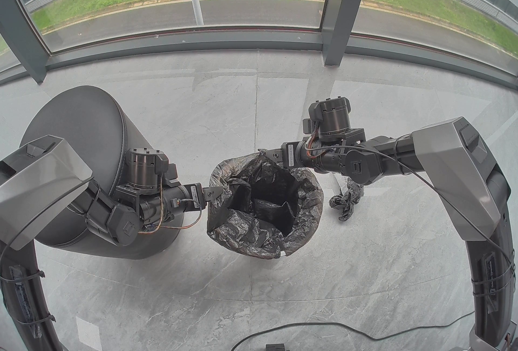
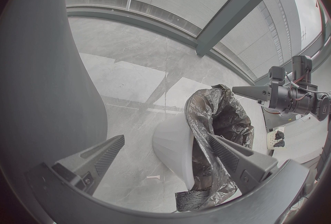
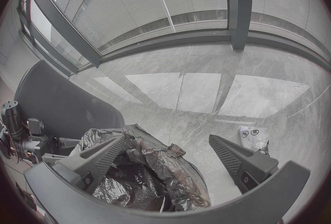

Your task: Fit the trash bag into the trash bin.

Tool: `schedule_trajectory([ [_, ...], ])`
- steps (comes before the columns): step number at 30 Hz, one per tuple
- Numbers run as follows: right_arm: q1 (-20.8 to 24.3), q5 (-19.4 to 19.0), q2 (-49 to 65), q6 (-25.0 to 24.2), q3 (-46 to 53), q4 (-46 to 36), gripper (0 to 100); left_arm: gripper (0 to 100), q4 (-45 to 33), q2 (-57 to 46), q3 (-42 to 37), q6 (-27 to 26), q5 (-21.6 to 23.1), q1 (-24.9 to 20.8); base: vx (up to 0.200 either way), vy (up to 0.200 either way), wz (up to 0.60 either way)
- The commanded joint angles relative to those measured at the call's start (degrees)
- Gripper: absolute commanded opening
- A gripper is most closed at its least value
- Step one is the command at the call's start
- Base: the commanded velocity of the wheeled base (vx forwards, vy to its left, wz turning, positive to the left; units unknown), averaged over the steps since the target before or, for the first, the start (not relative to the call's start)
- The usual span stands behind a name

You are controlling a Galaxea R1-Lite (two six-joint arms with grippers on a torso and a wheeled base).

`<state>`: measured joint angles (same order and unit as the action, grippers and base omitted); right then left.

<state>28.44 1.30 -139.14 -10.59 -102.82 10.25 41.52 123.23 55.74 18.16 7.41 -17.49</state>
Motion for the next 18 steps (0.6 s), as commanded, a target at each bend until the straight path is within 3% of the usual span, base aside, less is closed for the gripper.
schedule_trajectory([
  [1,-0.14,0.10,0.10,-0.04,-0.19,0.03,100,100,0.14,2.01,0.69,0.03,-0.20,0.88,0.000,0.000,0.00],
  [18,0.04,0.19,0.10,-0.30,-0.10,0.03,100,100,2.16,3.42,2.10,1.35,-1.70,1.94,0.000,0.000,0.00],
])
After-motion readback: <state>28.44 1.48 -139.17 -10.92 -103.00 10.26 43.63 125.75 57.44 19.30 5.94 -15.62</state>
